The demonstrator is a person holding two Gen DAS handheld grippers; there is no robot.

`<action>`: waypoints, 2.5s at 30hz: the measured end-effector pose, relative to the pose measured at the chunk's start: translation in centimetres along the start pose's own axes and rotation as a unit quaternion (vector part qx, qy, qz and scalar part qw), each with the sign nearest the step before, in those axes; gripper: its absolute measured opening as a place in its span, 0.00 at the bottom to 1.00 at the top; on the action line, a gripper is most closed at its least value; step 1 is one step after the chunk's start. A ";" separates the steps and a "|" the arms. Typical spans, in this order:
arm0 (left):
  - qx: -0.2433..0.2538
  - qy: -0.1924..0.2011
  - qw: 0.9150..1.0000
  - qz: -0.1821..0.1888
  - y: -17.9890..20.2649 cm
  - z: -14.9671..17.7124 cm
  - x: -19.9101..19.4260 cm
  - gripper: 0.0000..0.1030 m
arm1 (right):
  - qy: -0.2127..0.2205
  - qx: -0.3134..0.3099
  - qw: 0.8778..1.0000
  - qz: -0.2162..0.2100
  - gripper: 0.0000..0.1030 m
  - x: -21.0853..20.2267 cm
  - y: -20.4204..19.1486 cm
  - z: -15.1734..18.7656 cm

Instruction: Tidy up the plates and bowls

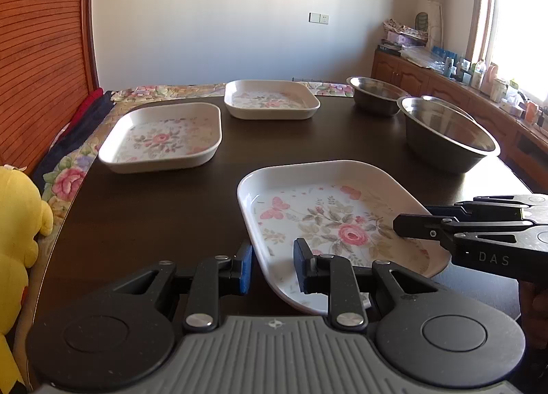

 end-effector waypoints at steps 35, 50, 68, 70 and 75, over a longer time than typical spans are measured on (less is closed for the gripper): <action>-0.017 0.023 0.999 -0.034 -0.5 0.9 -0.9 0.41 | 0.042 0.033 0.999 0.000 0.24 -1.9 -0.1 1.8; -0.004 0.058 0.997 -0.056 -2.7 -2.1 -2.0 0.75 | 0.069 -0.002 0.998 -0.010 0.37 -3.0 -1.2 -2.0; -0.005 0.040 0.995 -0.096 -12.0 -4.4 2.2 0.82 | 0.028 -0.061 0.997 -0.049 0.61 3.0 -5.7 -8.0; -0.005 0.036 0.995 -0.098 -12.8 -4.5 2.7 0.82 | 0.022 -0.059 0.997 -0.053 0.61 3.8 -5.9 -8.4; -0.006 0.031 0.995 -0.095 -14.1 -4.6 4.1 0.82 | 0.007 -0.054 0.997 -0.060 0.61 5.7 -6.3 -9.0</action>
Point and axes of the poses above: each gripper's, at about its wrist camera, not at the fingertips, and x roughly the way its jaws point, y to its right, z to its underside, the point moved 7 cm from there along x, roughly the way its jaws point, and after that the axes turned 13 degrees about x, right-handed, at the moved point
